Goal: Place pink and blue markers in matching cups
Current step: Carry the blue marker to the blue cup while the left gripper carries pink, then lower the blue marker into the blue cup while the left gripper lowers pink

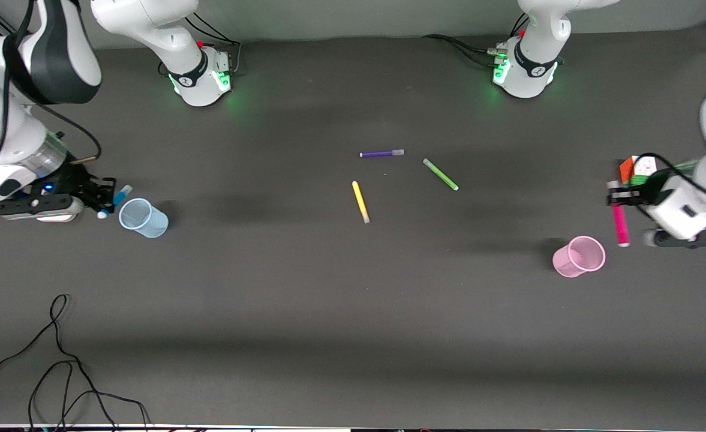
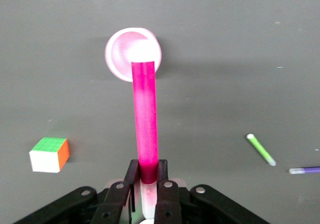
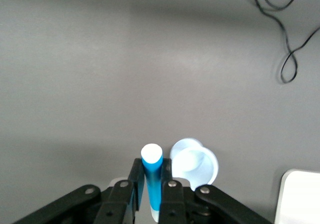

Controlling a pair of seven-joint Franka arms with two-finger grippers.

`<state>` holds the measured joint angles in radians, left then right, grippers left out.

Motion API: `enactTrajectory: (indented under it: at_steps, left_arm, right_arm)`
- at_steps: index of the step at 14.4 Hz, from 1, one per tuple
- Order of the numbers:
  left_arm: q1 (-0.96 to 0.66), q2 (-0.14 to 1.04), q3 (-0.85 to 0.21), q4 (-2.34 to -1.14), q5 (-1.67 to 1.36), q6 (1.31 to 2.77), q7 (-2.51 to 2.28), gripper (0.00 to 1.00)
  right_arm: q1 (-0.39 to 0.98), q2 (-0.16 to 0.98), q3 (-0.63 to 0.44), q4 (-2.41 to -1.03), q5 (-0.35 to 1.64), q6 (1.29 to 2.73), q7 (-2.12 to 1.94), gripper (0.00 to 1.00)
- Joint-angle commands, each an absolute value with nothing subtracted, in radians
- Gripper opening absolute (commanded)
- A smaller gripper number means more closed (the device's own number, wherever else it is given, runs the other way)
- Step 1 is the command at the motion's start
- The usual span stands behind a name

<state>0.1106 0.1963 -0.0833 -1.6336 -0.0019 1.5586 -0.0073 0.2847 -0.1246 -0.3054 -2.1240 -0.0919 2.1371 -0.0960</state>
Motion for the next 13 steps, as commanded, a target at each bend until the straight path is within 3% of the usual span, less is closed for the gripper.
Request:
enactTrajectory:
  at_steps: [1,7,13]
  left_arm:
    - [0.114,0.293,-0.097,-1.527,0.055,1.462,-0.031,0.0]
    - [0.103,0.52,-0.098,-1.372,0.106,1.315,-0.031,0.0]
    - [0.098,0.682,-0.1,-1.275,0.12,1.223,-0.031,0.0]
  right_arm:
    - [0.276,-0.167,-0.379,-2.281,-0.114,2.325,-0.236,0.01]
    - [0.273,-0.132,-0.454,-2.494,-0.112,2.679,-0.319,0.01]
    - [0.273,-0.071,-0.456,-2.531,-0.109,2.79,-0.316,0.02]
